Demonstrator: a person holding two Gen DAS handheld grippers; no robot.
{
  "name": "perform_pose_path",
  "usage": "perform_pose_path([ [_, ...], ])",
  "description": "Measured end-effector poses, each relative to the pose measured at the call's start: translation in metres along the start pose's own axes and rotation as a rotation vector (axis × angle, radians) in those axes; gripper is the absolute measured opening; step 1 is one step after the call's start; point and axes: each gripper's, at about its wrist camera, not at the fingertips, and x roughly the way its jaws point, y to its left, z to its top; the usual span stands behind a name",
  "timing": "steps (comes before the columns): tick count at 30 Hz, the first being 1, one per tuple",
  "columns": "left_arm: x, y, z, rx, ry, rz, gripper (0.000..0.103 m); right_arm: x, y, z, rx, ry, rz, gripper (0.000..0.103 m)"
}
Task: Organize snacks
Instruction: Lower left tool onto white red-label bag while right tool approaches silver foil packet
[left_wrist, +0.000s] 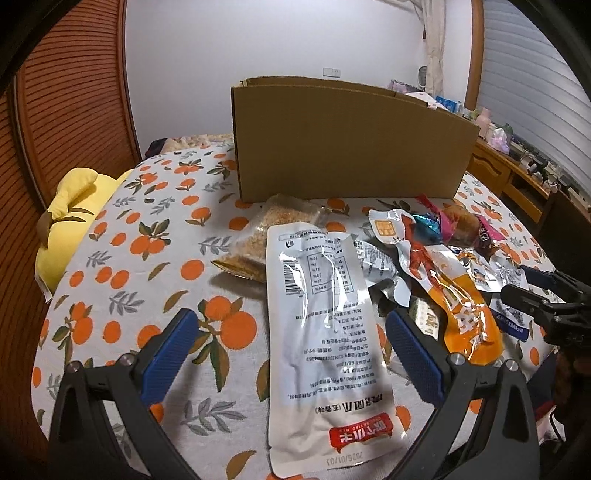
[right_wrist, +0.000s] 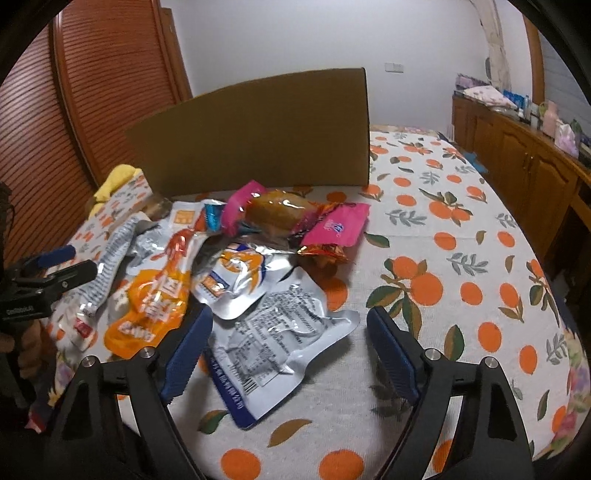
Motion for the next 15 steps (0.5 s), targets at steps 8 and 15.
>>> perform_pose_path([
  [8,0.010,-0.003,0.003,0.012,0.022,-0.012,0.102,0.004,0.003,-0.002,-0.068,-0.003,-0.043,0.086],
  [15,0.018,-0.005,0.003,0.019,0.051,-0.027,0.101,0.000,-0.006,-0.001,-0.085,0.000,-0.023,0.064],
])
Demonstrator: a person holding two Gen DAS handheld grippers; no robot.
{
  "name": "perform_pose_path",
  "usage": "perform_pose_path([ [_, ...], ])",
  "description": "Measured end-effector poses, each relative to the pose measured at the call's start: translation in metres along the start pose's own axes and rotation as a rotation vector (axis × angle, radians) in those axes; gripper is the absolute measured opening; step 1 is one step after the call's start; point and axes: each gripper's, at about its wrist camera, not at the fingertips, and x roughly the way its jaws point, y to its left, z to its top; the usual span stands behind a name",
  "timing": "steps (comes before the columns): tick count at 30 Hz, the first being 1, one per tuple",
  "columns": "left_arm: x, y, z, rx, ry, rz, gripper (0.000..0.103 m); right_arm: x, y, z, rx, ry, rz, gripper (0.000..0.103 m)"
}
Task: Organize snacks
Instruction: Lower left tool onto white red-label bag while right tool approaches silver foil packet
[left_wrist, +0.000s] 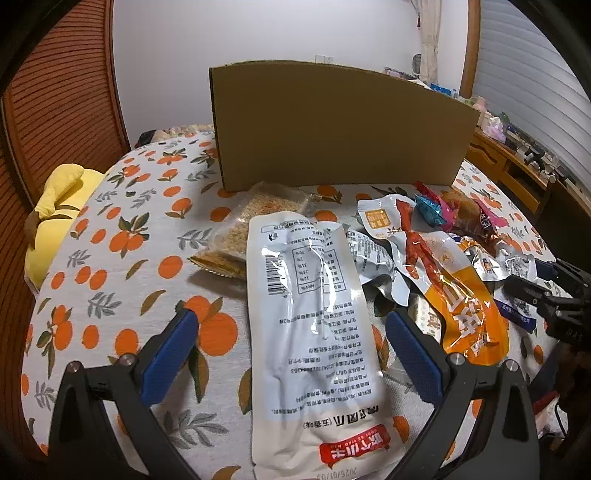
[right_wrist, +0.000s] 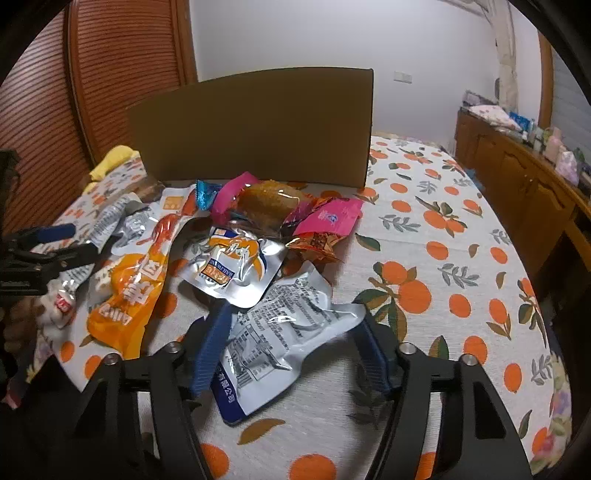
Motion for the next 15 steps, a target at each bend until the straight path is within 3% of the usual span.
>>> perform_pose_path([
  [8,0.000,0.007,0.003,-0.032,-0.008,-0.006,0.099,-0.008,-0.016,-0.003,0.021,0.005,0.014,0.062],
  [15,0.005,0.006,0.010,-0.028,0.008,-0.040,0.095,-0.017,-0.028,-0.007,0.021,-0.005,-0.032,0.061],
])
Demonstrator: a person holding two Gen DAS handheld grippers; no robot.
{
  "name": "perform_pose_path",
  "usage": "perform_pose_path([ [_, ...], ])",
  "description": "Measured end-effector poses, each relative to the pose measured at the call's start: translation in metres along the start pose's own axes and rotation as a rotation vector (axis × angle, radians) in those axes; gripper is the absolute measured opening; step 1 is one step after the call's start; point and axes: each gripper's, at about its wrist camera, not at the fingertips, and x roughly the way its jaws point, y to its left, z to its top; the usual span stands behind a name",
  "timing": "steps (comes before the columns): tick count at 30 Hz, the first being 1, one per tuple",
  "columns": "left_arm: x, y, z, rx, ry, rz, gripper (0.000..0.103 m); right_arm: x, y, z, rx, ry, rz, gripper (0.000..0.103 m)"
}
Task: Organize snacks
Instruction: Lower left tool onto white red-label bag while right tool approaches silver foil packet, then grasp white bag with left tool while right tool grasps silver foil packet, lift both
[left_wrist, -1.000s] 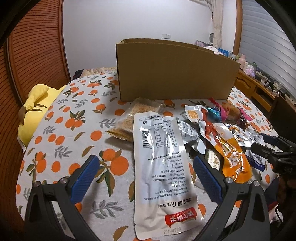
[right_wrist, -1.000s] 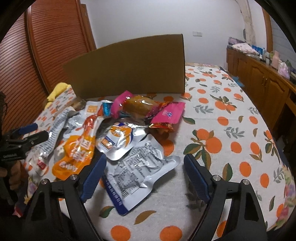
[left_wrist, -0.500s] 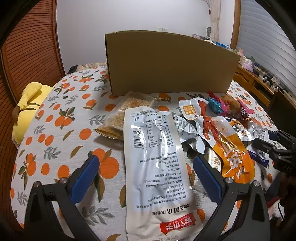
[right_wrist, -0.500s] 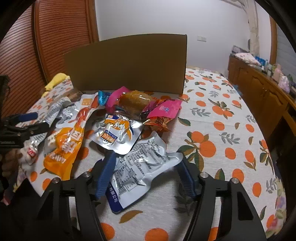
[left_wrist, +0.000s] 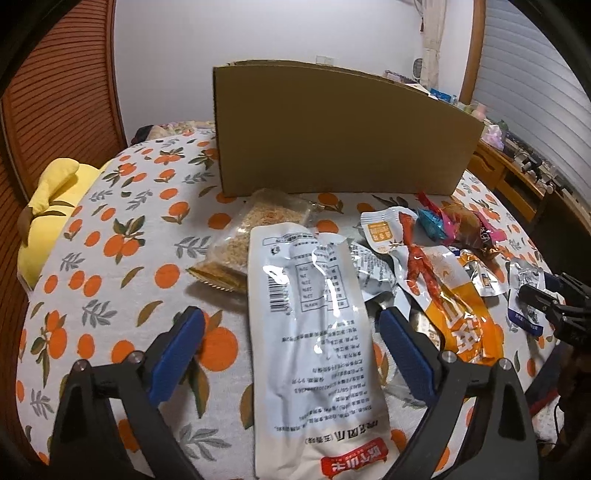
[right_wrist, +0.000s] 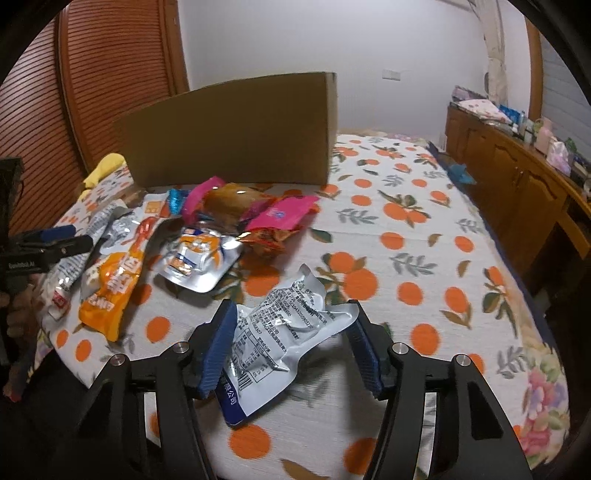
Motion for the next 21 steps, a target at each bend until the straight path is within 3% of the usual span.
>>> perform_pose_path([
  [7,0.011,-0.005,-0.001,0.024,0.042,-0.006,0.086,-0.001,-0.003,-0.002,-0.002,0.001,-0.003,0.062],
  [10,0.007,-0.001,0.000,0.023,0.036,-0.027,0.066,0.000,-0.002,-0.001,-0.004,0.003,-0.002,0.062],
  [16,0.002,0.009,-0.004,0.022,0.035,-0.051,0.065,0.004,0.004,0.001,-0.010,0.012,-0.002,0.063],
  [21,-0.003,0.018,-0.006,0.000,0.023,-0.078,0.065,0.008,0.010,0.000,-0.022,0.018,0.006,0.071],
])
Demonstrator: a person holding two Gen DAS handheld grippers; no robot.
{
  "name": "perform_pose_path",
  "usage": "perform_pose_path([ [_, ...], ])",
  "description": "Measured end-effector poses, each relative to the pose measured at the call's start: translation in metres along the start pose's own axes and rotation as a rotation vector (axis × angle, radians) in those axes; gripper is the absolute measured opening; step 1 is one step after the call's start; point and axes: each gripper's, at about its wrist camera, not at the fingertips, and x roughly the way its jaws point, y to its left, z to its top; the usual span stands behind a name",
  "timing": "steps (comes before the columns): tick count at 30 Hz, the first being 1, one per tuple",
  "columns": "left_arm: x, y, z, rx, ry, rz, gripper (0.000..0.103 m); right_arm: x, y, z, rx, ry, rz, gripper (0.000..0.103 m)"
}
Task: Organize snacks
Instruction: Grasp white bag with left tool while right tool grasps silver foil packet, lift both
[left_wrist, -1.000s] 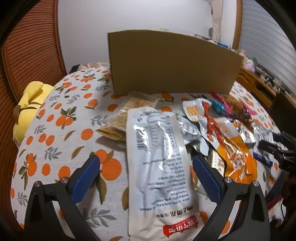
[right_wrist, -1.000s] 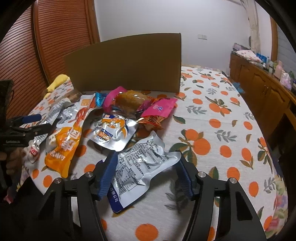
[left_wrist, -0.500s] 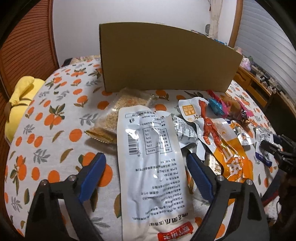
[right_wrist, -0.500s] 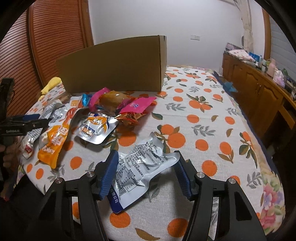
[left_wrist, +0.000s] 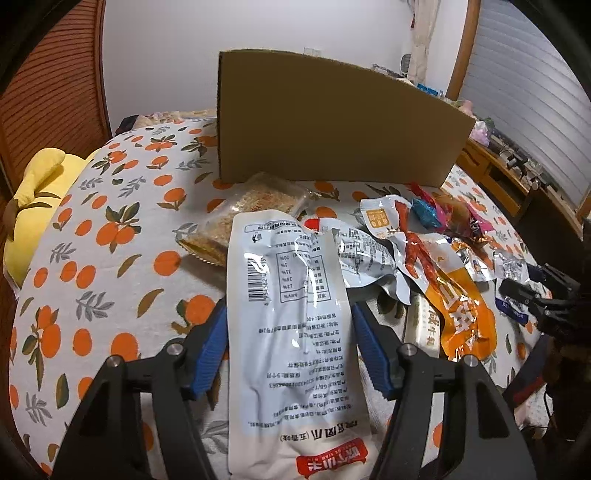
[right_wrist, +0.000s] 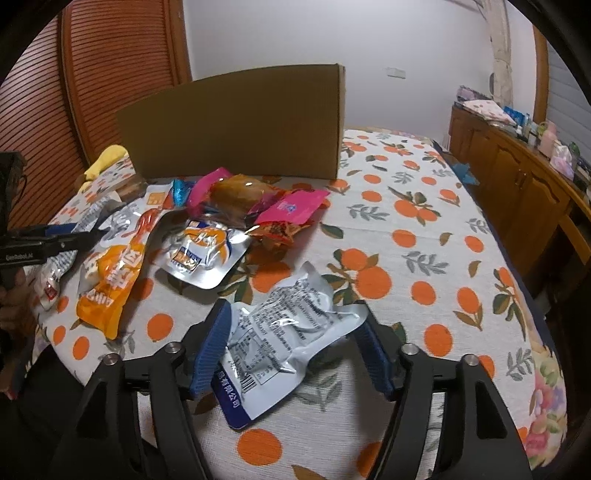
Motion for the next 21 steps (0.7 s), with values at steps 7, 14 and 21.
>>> perform_pose_path([
  [7,-0.014,-0.001,0.004,-0.003,-0.048,-0.007,0.065,-0.001,-0.002,0.000,0.003,-0.015,0.020,0.045],
  [14,-0.028,-0.007,0.010,0.007,-0.099,-0.024,0.065,-0.006,0.002,0.002,-0.002,-0.038,0.024,0.031],
  [21,-0.040,-0.014,0.018,0.023,-0.136,-0.040,0.065,-0.014,0.000,0.007,0.008,-0.059,0.035,0.031],
])
